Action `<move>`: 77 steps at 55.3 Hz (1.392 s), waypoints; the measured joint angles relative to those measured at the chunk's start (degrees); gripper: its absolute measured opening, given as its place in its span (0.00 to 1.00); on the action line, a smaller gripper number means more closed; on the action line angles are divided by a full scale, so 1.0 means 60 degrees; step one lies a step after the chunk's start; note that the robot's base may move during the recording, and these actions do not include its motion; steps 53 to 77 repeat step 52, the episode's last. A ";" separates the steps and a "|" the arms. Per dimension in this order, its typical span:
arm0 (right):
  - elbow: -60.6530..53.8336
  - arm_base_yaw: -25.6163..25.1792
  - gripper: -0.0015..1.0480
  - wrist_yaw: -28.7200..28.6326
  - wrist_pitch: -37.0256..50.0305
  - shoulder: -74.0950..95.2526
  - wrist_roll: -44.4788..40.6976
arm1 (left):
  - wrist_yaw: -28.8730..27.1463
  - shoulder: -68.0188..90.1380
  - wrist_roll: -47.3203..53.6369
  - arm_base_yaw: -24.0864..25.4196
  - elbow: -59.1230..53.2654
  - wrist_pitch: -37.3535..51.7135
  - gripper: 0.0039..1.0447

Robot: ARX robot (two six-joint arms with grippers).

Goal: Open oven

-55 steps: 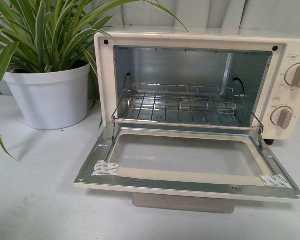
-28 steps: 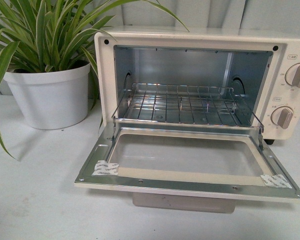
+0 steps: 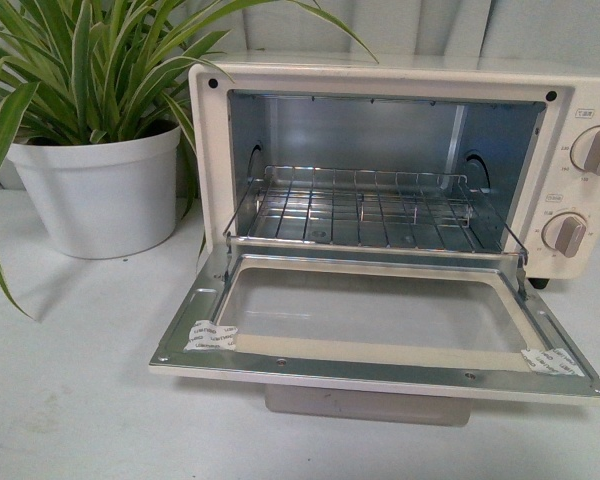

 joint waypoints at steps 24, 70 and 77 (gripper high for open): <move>0.0000 0.0000 0.88 0.0000 0.0000 0.0000 -0.0018 | 0.0000 0.0000 -0.0004 0.0007 0.0000 0.0000 0.93; 0.0000 0.0000 0.91 0.0000 0.0000 0.0000 -0.0011 | 0.0000 0.0000 0.0000 0.0011 0.0000 0.0000 0.94; 0.0000 0.0000 0.91 0.0000 0.0000 0.0000 -0.0011 | 0.0000 0.0000 0.0000 0.0011 0.0000 0.0000 0.94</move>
